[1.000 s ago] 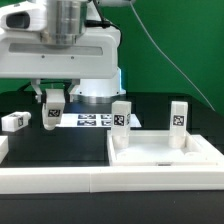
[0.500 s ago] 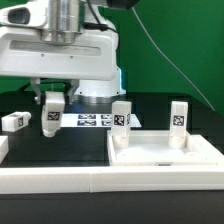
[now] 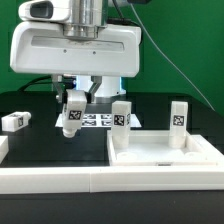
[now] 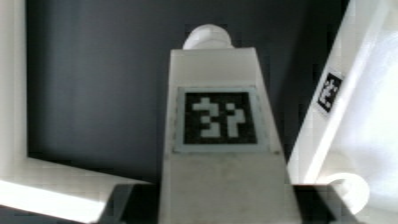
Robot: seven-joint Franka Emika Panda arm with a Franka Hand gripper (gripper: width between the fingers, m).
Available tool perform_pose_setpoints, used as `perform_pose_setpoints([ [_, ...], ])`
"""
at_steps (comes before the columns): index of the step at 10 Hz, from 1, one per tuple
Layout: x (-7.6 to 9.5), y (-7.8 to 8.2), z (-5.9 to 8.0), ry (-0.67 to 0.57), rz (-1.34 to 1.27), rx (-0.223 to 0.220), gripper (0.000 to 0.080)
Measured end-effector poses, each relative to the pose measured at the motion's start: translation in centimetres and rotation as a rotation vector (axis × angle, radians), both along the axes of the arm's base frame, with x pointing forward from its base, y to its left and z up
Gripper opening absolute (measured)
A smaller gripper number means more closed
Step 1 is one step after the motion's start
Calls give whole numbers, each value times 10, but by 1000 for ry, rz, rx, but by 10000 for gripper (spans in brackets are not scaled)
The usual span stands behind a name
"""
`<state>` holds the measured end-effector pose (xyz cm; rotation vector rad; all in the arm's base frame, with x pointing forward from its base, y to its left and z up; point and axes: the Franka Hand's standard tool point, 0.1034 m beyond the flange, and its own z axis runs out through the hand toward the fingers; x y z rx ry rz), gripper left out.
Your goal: Assemble square table
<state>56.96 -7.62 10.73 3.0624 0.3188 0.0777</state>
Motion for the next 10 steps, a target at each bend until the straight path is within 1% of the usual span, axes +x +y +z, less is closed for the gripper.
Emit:
perform_pose_setpoints([
  [1, 0, 0, 0, 0, 0, 0, 291],
  [2, 1, 3, 1, 1, -10, 3, 291],
  [4, 20, 38, 7, -17, -42, 23, 291],
  [7, 51, 89, 24, -19, -139, 51, 291],
  [8, 51, 100, 24, -14, -167, 50, 291],
  [9, 47, 109, 22, 2, -183, 36, 291],
  [10, 46, 110, 21, 4, -173, 36, 291],
])
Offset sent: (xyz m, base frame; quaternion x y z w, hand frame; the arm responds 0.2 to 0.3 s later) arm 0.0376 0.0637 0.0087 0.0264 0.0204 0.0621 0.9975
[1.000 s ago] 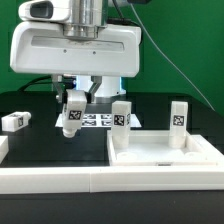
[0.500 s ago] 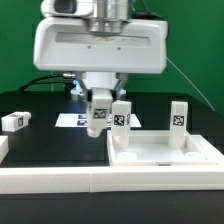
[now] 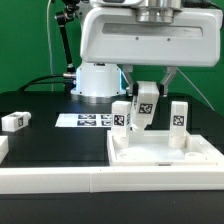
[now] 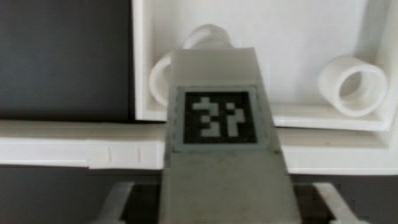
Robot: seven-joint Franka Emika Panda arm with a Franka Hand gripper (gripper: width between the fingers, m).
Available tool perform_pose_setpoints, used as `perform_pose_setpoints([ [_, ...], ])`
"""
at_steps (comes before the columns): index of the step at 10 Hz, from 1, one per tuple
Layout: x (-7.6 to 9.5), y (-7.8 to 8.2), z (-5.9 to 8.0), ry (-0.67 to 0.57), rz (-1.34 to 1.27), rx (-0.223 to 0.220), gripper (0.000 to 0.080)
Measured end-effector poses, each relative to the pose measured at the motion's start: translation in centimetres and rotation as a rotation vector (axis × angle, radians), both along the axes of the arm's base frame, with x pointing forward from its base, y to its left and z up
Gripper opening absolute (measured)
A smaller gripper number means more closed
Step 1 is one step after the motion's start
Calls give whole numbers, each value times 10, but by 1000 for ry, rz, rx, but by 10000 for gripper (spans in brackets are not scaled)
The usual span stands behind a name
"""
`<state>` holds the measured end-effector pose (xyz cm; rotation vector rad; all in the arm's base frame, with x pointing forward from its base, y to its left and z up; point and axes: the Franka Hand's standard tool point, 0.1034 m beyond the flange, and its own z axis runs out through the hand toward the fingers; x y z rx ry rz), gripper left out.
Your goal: Assemble square table
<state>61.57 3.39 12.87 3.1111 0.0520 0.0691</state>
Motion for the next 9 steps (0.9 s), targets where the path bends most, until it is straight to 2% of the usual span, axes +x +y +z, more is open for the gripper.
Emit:
perform_pose_setpoints([
  [3, -1, 2, -1, 1, -4, 1, 291],
  [5, -1, 32, -4, -4, -29, 17, 291],
  [7, 6, 51, -1, -17, -16, 28, 291],
  [8, 8, 58, -2, -32, -17, 32, 291],
  [9, 9, 56, -3, -50, -18, 33, 291],
])
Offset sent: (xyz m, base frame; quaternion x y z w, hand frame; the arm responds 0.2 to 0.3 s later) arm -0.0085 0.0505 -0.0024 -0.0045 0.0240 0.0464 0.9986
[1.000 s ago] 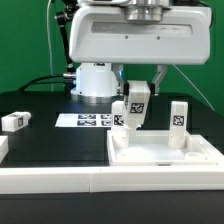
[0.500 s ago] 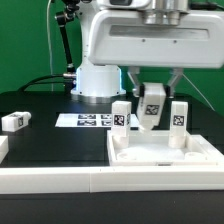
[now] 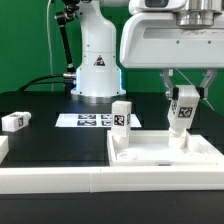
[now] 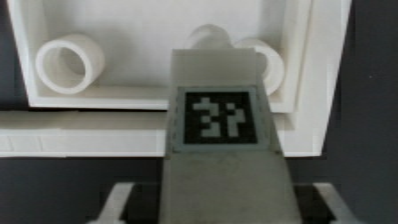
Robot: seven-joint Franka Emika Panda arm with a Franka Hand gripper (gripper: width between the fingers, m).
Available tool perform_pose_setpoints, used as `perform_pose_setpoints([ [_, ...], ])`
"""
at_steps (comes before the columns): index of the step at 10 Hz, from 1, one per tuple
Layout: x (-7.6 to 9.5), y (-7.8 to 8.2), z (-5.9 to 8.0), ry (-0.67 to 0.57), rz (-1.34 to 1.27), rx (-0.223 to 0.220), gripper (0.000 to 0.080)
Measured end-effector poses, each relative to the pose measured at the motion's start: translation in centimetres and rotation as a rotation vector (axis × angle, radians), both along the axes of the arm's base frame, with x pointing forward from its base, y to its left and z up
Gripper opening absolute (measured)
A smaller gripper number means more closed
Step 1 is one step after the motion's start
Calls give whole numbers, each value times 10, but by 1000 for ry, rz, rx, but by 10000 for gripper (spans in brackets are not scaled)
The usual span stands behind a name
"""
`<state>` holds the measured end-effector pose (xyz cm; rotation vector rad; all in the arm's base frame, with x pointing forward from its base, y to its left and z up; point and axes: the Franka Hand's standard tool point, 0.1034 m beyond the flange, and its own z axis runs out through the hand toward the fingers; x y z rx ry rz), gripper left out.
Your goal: Assemble square table
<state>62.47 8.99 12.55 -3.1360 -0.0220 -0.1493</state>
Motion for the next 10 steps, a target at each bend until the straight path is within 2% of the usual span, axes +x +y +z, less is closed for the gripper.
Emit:
perform_pose_setpoints([
  [2, 4, 0, 0, -29, 0, 2, 291],
  [3, 11, 2, 2, -131, 1, 9, 291],
  [4, 7, 10, -1, -221, -8, 22, 291],
  [5, 6, 14, -1, -259, -3, 27, 291],
  [8, 5, 24, -3, -277, 12, 31, 291],
  [10, 2, 22, -12, -270, 15, 27, 291],
])
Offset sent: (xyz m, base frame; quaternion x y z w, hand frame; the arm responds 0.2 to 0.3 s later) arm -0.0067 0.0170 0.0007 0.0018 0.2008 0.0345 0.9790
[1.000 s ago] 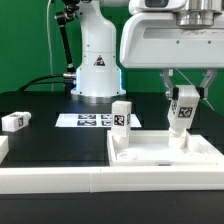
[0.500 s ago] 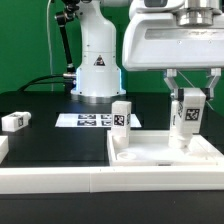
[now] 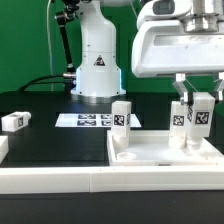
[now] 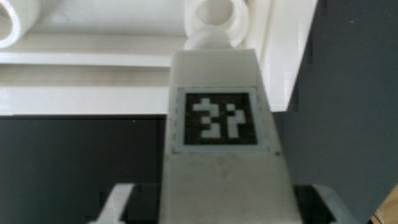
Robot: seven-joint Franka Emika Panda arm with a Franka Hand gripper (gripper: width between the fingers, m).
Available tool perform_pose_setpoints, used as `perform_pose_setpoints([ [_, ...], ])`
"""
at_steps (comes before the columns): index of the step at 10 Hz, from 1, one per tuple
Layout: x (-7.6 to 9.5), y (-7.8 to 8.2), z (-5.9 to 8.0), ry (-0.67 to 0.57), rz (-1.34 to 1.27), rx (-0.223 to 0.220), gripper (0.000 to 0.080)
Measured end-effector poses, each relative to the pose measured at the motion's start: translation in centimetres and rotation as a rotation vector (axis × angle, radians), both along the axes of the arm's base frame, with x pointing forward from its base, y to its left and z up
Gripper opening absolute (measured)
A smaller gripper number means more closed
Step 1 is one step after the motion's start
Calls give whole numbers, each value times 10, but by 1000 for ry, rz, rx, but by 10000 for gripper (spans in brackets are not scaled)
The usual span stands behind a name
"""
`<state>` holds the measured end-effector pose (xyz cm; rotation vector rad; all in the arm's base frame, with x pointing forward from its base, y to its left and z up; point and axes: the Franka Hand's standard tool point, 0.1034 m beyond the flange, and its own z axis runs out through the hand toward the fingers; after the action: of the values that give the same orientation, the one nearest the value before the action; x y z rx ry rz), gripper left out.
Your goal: Assemble square table
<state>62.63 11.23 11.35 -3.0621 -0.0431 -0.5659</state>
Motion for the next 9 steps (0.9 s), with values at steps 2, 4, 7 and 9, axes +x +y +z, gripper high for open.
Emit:
perform_pose_setpoints([
  [2, -3, 3, -6, 9, 6, -3, 291],
  [4, -4, 4, -8, 12, 8, -4, 291],
  [7, -2, 4, -12, 15, 9, -6, 291],
  [9, -3, 6, -16, 20, 12, -8, 291],
])
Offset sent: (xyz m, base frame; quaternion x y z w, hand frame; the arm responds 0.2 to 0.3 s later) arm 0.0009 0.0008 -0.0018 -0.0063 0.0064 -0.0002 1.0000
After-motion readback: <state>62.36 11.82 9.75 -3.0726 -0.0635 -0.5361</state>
